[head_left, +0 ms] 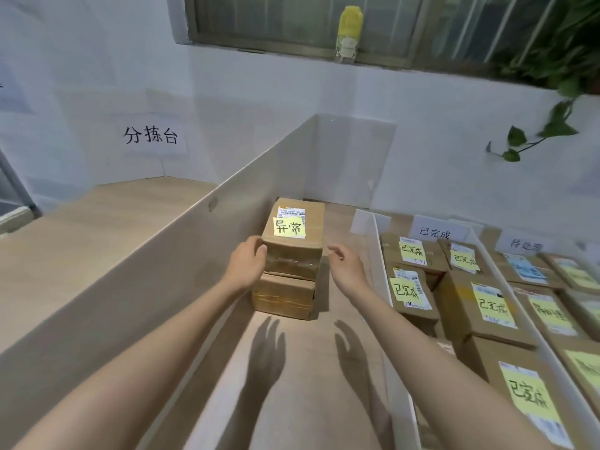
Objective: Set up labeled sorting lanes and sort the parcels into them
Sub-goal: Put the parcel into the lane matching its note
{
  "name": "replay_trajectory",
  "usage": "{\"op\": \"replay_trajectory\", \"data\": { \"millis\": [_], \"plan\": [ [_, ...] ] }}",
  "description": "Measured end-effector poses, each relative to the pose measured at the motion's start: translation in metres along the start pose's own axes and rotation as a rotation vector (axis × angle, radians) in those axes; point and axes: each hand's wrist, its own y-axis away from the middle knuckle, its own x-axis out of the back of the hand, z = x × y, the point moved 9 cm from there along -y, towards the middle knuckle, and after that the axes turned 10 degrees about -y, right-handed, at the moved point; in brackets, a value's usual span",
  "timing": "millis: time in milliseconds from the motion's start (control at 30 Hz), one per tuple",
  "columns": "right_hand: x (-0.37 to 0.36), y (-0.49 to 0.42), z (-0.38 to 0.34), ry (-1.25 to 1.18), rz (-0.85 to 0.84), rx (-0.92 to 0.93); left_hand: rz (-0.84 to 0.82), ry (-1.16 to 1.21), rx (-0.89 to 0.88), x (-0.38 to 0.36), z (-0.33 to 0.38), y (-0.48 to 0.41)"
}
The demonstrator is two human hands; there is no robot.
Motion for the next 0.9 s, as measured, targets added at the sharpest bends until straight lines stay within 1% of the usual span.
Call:
{"op": "replay_trajectory", "data": {
  "millis": [100,300,500,733,900],
  "plan": [
    [-0.011,-0.021,0.011,-0.033,0.017,-0.056,-0.045,0.029,0.012,-0.020,-0.011,-0.024],
    [-0.033,-0.054,0.026,-0.104,0.041,-0.131,-0.076,0.059,0.018,-0.040,-0.017,-0.065],
    [-0.044,-0.081,0.035,-0.139,0.067,-0.159,-0.116,0.157,0.031,-0.061,-0.023,-0.093],
    [-0.051,-0.090,0.042,-0.196,0.084,-0.158,-0.067,0.282,0.070,-0.071,-0.032,-0.104],
    [-0.051,-0.083,0.043,-0.204,0.111,-0.153,-0.063,0.392,0.160,-0.073,-0.038,-0.103]
  ]
}}
